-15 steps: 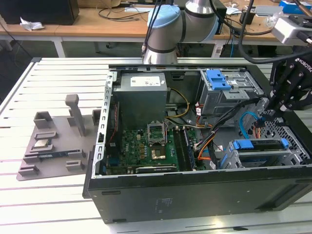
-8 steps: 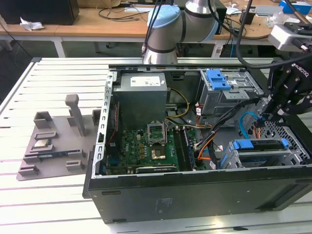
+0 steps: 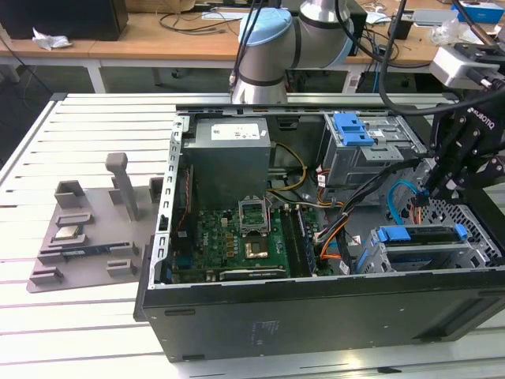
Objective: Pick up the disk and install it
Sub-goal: 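Insert the first disk wire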
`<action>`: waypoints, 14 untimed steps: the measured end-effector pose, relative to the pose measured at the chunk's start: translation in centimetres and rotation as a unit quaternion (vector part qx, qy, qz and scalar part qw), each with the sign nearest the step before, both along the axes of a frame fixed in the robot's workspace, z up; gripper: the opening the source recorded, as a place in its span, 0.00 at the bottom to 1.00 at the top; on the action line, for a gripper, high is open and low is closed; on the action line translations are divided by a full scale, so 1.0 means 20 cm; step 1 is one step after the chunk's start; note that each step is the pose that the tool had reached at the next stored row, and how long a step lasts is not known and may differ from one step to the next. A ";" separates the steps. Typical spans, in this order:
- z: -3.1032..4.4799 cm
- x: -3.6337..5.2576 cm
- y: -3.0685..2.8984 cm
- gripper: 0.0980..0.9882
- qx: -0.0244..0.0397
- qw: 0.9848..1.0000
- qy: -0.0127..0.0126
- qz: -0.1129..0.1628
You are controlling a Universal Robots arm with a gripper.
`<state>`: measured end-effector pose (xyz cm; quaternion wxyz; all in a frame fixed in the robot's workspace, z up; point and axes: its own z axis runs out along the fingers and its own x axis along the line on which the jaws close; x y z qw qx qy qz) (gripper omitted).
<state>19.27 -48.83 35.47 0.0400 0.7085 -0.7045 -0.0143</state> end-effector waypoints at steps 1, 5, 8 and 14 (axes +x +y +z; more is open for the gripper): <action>0.000 0.000 0.000 0.21 0.000 1.000 0.000 0.000; 0.000 0.000 -0.001 0.08 0.000 1.000 0.000 0.000; 0.000 -0.002 -0.004 0.08 0.000 1.000 0.000 0.000; -0.002 -0.021 -0.098 0.08 -0.002 1.000 0.000 0.000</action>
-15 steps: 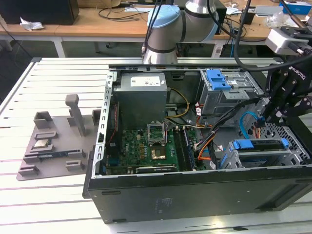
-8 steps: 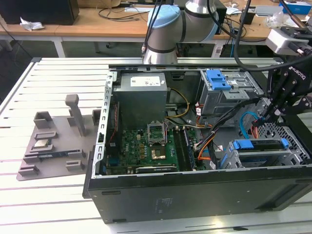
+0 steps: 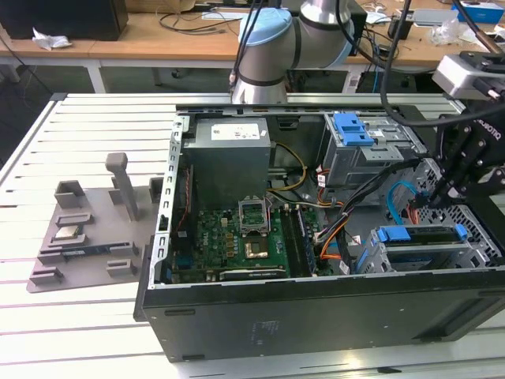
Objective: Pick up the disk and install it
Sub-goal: 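Insert the first disk wire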
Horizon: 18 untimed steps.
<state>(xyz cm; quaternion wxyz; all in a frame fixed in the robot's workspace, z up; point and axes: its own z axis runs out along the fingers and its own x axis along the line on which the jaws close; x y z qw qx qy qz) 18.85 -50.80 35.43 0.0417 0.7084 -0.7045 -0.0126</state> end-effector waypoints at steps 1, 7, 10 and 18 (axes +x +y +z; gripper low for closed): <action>-0.001 0.000 -0.024 0.08 -0.001 1.000 0.000 0.000; -0.038 -0.007 -0.085 0.08 -0.002 1.000 0.000 0.000; -0.052 -0.010 -0.089 0.08 -0.002 1.000 0.000 0.000; -0.072 -0.015 -0.097 0.08 -0.002 1.000 0.000 0.000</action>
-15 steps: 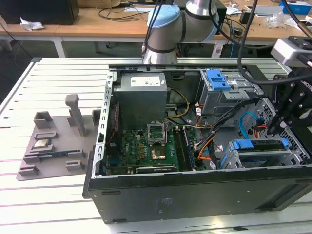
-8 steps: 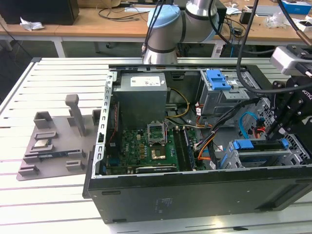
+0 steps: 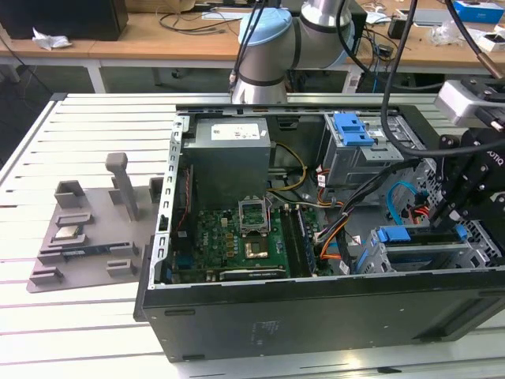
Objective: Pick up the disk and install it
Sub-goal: 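Insert the first disk wire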
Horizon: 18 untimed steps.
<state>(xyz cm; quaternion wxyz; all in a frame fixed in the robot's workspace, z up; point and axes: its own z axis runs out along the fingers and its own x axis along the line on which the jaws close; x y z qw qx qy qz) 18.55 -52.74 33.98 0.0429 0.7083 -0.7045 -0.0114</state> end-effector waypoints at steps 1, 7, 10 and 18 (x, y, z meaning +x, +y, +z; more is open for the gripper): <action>0.001 0.000 0.000 0.08 0.000 1.000 0.000 0.000; 0.022 0.000 0.000 0.08 -0.001 1.000 -0.001 -0.002; 0.022 0.000 0.000 0.08 -0.001 1.000 -0.001 -0.012; 0.008 0.000 -0.003 0.08 -0.001 1.000 -0.001 -0.013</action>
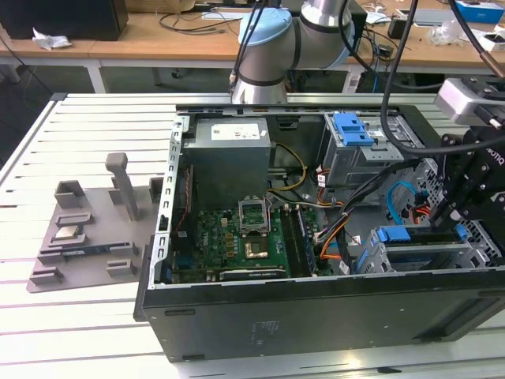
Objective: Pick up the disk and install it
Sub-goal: 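Insert the first disk wire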
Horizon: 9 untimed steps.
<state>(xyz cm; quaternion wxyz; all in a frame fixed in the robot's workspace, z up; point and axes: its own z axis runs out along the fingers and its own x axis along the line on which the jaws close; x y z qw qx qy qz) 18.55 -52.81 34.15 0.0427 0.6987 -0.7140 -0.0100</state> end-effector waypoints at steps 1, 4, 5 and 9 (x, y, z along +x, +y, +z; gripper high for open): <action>-0.002 0.000 0.000 0.08 0.000 1.000 0.000 0.000; -0.011 -0.001 0.000 0.08 0.000 1.000 0.000 0.000; -0.016 -0.002 0.000 0.08 0.000 1.000 0.000 0.000; -0.036 -0.004 0.000 0.08 0.000 1.000 0.000 0.000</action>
